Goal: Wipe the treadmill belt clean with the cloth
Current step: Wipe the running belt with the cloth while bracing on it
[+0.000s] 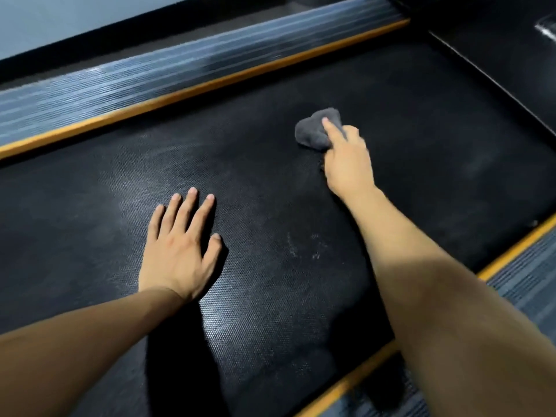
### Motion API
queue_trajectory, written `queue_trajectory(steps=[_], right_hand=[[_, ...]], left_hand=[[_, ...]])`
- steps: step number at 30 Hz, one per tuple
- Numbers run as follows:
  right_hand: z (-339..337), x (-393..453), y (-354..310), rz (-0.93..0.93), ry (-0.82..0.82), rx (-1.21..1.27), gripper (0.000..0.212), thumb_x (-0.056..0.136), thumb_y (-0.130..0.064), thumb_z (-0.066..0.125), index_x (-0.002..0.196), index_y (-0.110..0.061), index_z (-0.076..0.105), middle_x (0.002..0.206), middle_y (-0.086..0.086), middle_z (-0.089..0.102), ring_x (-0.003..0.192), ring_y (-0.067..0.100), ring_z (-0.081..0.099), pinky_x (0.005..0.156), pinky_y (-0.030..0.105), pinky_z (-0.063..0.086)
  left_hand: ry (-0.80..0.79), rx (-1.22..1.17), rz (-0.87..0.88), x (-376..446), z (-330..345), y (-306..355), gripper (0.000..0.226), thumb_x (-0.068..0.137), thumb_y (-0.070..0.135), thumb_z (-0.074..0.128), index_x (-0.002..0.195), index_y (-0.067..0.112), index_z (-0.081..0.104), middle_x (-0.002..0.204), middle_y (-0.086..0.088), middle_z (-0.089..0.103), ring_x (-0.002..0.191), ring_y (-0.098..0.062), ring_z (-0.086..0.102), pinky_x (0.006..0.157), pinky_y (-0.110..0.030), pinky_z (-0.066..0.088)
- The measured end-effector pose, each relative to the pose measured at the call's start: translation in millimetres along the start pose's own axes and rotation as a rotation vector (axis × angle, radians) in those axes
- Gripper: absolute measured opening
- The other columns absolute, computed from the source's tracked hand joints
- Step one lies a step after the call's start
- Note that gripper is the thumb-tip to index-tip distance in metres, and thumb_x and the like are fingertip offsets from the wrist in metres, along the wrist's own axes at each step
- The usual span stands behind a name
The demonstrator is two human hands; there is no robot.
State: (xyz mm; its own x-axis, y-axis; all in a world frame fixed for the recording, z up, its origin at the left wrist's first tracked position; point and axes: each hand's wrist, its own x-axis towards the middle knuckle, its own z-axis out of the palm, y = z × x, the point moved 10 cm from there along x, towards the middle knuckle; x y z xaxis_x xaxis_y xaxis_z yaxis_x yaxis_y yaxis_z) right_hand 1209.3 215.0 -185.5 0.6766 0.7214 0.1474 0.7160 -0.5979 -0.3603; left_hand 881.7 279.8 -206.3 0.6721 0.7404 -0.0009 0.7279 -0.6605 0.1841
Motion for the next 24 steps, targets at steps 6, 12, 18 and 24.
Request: queue_trajectory(steps=[6, 12, 18, 24], right_hand=[[18.9, -88.6, -95.5, -0.309, -0.028, 0.06, 0.061, 0.083, -0.011, 0.042, 0.141, -0.021, 0.053, 0.13, 0.017, 0.054, 0.106, 0.039, 0.055, 0.091, 0.047, 0.049], [-2.3, -101.9, -63.3, -0.335, 0.028, -0.019, 0.064, 0.081, -0.01, 0.049, 0.144, -0.024, 0.049, 0.127, 0.013, 0.056, 0.103, 0.038, 0.056, 0.087, 0.046, 0.05], [-35.8, -56.8, 60.8, 0.104, 0.084, -0.042, 0.06, 0.094, -0.009, 0.049, 0.151, -0.021, 0.038, 0.138, 0.018, 0.044, 0.114, 0.041, 0.048, 0.098, 0.05, 0.043], [6.1, -159.1, -84.6, -0.277, -0.001, 0.032, 0.061, 0.085, -0.01, 0.048, 0.144, -0.022, 0.049, 0.13, 0.015, 0.054, 0.109, 0.037, 0.054, 0.093, 0.045, 0.047]], left_hand=[[-0.007, 0.008, -0.006, -0.5, 0.5, -0.9, 0.067, 0.097, 0.051, 0.027, 0.161, 0.03, 0.025, 0.17, -0.003, 0.02, 0.158, -0.024, 0.012, 0.128, -0.047, 0.008], [0.007, -0.002, -0.011, -1.1, -1.3, 0.2, 0.067, 0.097, 0.051, 0.027, 0.16, 0.03, 0.025, 0.17, -0.002, 0.02, 0.158, -0.024, 0.013, 0.129, -0.046, 0.007], [0.021, -0.005, -0.01, 0.6, -1.0, -0.6, 0.068, 0.096, 0.052, 0.027, 0.16, 0.029, 0.027, 0.17, -0.003, 0.021, 0.158, -0.026, 0.015, 0.128, -0.047, 0.007], [0.003, -0.009, -0.019, 0.4, 0.8, -2.6, 0.067, 0.096, 0.052, 0.027, 0.16, 0.031, 0.025, 0.171, -0.002, 0.019, 0.158, -0.025, 0.012, 0.129, -0.047, 0.005]])
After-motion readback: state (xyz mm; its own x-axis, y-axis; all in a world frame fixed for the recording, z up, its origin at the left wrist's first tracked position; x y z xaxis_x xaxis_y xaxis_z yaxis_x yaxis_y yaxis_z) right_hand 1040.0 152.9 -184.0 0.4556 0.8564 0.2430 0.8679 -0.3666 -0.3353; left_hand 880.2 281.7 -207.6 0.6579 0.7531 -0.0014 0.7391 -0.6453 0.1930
